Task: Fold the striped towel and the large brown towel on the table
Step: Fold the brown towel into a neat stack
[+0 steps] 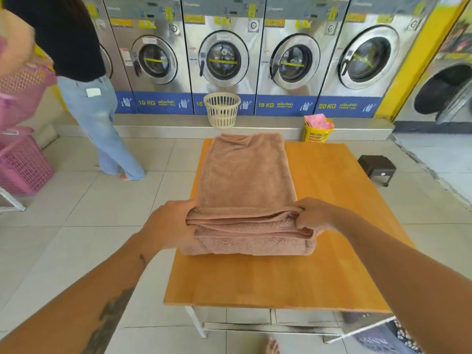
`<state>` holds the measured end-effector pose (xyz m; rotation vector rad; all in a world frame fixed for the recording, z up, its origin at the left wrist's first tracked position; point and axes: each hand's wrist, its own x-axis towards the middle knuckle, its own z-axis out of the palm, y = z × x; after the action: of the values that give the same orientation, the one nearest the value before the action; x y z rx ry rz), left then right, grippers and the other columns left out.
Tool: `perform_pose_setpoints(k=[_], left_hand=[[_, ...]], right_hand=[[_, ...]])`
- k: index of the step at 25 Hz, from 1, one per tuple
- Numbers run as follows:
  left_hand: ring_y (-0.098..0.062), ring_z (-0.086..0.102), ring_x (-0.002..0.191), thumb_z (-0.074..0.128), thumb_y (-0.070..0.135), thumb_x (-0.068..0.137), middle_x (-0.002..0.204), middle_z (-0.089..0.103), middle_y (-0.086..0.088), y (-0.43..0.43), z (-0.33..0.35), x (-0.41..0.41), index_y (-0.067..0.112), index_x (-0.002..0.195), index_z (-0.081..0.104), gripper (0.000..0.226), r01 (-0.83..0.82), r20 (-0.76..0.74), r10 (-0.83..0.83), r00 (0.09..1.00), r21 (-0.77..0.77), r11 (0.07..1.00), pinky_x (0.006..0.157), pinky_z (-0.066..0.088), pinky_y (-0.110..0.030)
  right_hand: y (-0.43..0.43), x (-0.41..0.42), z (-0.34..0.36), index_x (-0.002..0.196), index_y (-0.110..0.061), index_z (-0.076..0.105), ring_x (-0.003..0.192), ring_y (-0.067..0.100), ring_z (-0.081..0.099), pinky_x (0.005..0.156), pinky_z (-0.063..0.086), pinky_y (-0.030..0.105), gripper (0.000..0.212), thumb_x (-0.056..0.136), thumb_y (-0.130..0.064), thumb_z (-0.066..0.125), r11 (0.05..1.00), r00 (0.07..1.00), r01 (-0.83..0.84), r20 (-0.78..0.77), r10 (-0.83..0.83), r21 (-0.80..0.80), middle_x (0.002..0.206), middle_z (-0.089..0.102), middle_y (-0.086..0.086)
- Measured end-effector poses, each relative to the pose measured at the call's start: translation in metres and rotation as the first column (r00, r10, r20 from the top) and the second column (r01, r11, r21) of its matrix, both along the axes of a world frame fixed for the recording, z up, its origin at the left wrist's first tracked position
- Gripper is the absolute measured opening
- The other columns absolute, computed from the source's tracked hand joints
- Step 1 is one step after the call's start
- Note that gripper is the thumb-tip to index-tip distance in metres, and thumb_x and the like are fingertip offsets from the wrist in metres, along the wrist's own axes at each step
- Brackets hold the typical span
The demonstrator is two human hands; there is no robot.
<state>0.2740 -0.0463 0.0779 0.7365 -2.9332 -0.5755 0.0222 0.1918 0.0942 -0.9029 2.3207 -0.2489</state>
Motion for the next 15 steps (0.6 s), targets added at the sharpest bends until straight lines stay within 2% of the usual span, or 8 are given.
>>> perform_pose_setpoints(k=[3, 5, 8, 10, 12, 13, 14, 15], left_hand=[[-0.018, 0.063, 0.073, 0.059, 0.017, 0.080, 0.080, 0.065, 0.004, -0.034, -0.005, -0.047, 0.025, 0.092, 0.062, 0.014, -0.091, -0.012, 0.091, 0.996, 0.030, 0.995, 0.068, 0.057, -0.043], [-0.022, 0.063, 0.080, 0.058, 0.016, 0.083, 0.086, 0.065, 0.002, -0.052, -0.018, -0.083, 0.023, 0.095, 0.062, 0.015, -0.128, -0.025, 0.129, 0.991, 0.026, 0.991, 0.072, 0.056, -0.044], [-0.030, 0.055, 0.106, 0.059, 0.023, 0.089, 0.117, 0.056, -0.007, -0.063, -0.039, -0.132, 0.020, 0.121, 0.057, 0.032, -0.258, -0.136, 0.237, 0.962, -0.163, 0.952, 0.086, 0.049, -0.047], [-0.029, 0.049, 0.106, 0.055, 0.027, 0.090, 0.121, 0.050, -0.009, -0.053, -0.050, -0.153, 0.017, 0.122, 0.055, 0.034, -0.323, -0.239, 0.260, 0.935, -0.278, 0.905, 0.087, 0.046, -0.047], [-0.021, 0.049, 0.091, 0.047, 0.035, 0.088, 0.113, 0.054, -0.004, -0.033, -0.063, -0.152, 0.019, 0.111, 0.057, 0.030, -0.169, -0.235, 0.110, 0.966, -0.249, 0.954, 0.082, 0.047, -0.042], [-0.020, 0.049, 0.095, 0.044, 0.045, 0.087, 0.117, 0.053, 0.000, -0.021, -0.072, -0.145, 0.025, 0.114, 0.057, 0.036, -0.054, -0.139, 0.027, 0.990, -0.189, 0.981, 0.087, 0.046, -0.041], [-0.020, 0.047, 0.110, 0.045, 0.057, 0.084, 0.128, 0.047, 0.004, -0.010, -0.080, -0.134, 0.032, 0.126, 0.052, 0.050, 0.044, 0.026, -0.042, 0.999, -0.099, 0.994, 0.100, 0.040, -0.042], [-0.022, 0.035, 0.130, 0.048, 0.068, 0.077, 0.142, 0.034, 0.007, -0.002, -0.085, -0.124, 0.039, 0.141, 0.039, 0.071, 0.099, 0.209, -0.091, 0.974, -0.026, 0.995, 0.113, 0.028, -0.044]], right_hand=[[-0.030, -0.049, -0.009, 0.093, -0.001, 0.057, 0.068, 0.023, 0.048, 0.056, 0.038, 0.031, 0.011, 0.083, 0.000, 0.056, 0.977, 0.983, 0.168, 0.090, -0.158, -0.128, 0.081, 0.054, 0.013], [-0.050, -0.084, -0.017, 0.101, -0.004, 0.061, 0.068, 0.026, 0.052, 0.055, 0.042, 0.033, 0.016, 0.087, -0.001, 0.056, 0.948, 0.969, 0.243, 0.085, -0.230, -0.203, 0.084, 0.060, 0.015], [-0.071, -0.123, -0.036, 0.119, -0.016, 0.055, 0.076, 0.026, 0.058, 0.057, 0.045, 0.030, 0.032, 0.087, -0.015, 0.058, 0.902, 0.936, 0.339, -0.004, -0.353, -0.266, 0.096, 0.062, 0.012], [-0.076, -0.128, -0.044, 0.130, -0.018, 0.048, 0.100, 0.032, 0.056, 0.075, 0.050, 0.037, 0.045, 0.086, -0.020, 0.058, 0.902, 0.905, 0.296, -0.208, -0.370, -0.314, 0.117, 0.055, 0.013], [-0.073, -0.110, -0.053, 0.129, -0.018, 0.050, 0.114, 0.033, 0.049, 0.089, 0.048, 0.044, 0.045, 0.085, -0.023, 0.058, 0.941, 0.878, 0.021, -0.444, -0.178, -0.336, 0.126, 0.049, 0.010], [-0.068, -0.095, -0.059, 0.131, -0.021, 0.049, 0.119, 0.031, 0.047, 0.096, 0.046, 0.045, 0.046, 0.086, -0.028, 0.058, 0.948, 0.900, -0.137, -0.435, -0.001, -0.286, 0.129, 0.047, 0.007], [-0.060, -0.078, -0.066, 0.138, -0.025, 0.042, 0.128, 0.029, 0.041, 0.106, 0.039, 0.046, 0.056, 0.086, -0.037, 0.059, 0.947, 0.927, -0.260, -0.325, 0.190, -0.188, 0.137, 0.042, 0.004], [-0.052, -0.063, -0.073, 0.147, -0.029, 0.029, 0.138, 0.029, 0.029, 0.114, 0.027, 0.049, 0.076, 0.082, -0.049, 0.062, 0.935, 0.921, -0.353, -0.189, 0.340, -0.039, 0.146, 0.031, 0.004]])
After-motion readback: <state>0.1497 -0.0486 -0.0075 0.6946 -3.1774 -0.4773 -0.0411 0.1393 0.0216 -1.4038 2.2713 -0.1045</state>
